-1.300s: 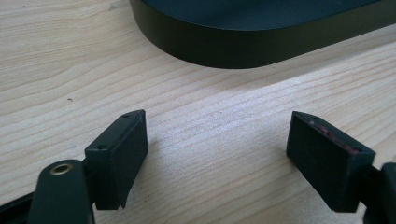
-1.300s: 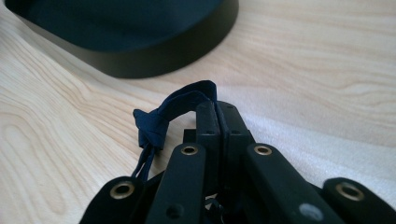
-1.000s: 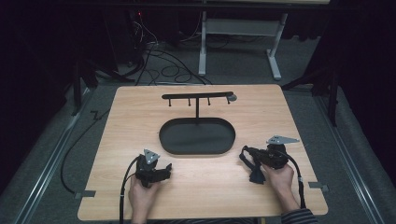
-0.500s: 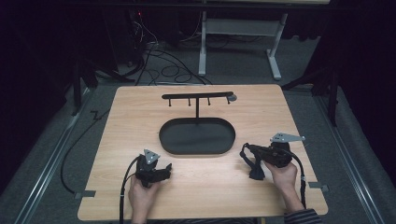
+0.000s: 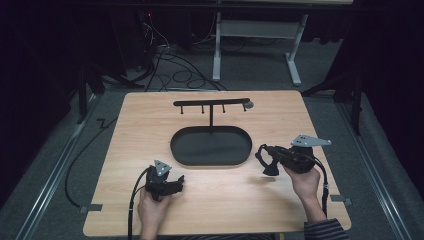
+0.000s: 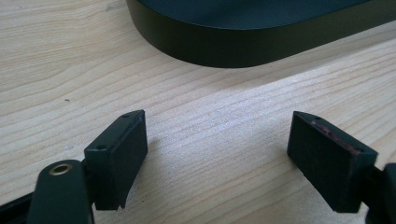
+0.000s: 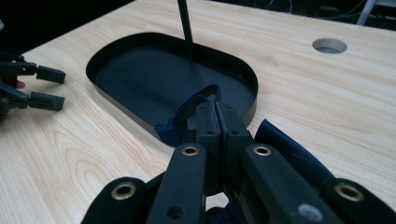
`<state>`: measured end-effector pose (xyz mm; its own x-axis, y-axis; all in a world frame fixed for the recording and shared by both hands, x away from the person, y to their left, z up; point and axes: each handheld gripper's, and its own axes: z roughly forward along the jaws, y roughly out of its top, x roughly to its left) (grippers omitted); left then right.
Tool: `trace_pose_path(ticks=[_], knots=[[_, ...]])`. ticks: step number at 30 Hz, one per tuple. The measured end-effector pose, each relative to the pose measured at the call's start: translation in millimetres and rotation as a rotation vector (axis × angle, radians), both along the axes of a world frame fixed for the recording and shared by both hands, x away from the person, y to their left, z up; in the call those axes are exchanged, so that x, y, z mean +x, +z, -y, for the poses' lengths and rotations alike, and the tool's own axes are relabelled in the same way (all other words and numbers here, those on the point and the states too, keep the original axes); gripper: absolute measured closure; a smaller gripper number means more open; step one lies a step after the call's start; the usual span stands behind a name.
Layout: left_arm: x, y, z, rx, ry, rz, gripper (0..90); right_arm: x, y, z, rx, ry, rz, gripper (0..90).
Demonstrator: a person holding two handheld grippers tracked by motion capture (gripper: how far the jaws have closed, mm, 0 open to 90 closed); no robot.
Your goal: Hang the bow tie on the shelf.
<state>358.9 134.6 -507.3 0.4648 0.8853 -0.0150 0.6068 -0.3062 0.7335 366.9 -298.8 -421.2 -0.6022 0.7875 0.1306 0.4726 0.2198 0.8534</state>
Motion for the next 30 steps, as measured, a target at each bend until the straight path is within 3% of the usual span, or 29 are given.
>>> trace_pose_path(ticks=[4, 5, 9, 18, 30], knots=[[0.1, -0.1, -0.1, -0.002, -0.002, 0.000, 20.5, 1.8, 3.6, 1.6, 0.008, -0.009, 0.001, 90.0], [0.0, 0.0, -0.2, -0.004, -0.007, -0.001, 20.9, 2.0, 9.7, 3.6, 0.034, -0.009, 0.011, 90.0], [-0.1, 0.0, 0.2, -0.002, -0.014, 0.000, 21.1, 4.8, 16.6, 4.2, 0.029, -0.016, 0.026, 90.0], [-0.2, 0.0, 0.6, 0.000, -0.011, 0.002, 21.1, 12.9, 17.3, 8.8, 0.061, 0.025, 0.028, 90.0], [-0.2, 0.0, 0.8, 0.000, -0.009, 0.002, 21.1, 17.7, 20.6, 2.7, 0.066, 0.041, 0.043, 90.0]])
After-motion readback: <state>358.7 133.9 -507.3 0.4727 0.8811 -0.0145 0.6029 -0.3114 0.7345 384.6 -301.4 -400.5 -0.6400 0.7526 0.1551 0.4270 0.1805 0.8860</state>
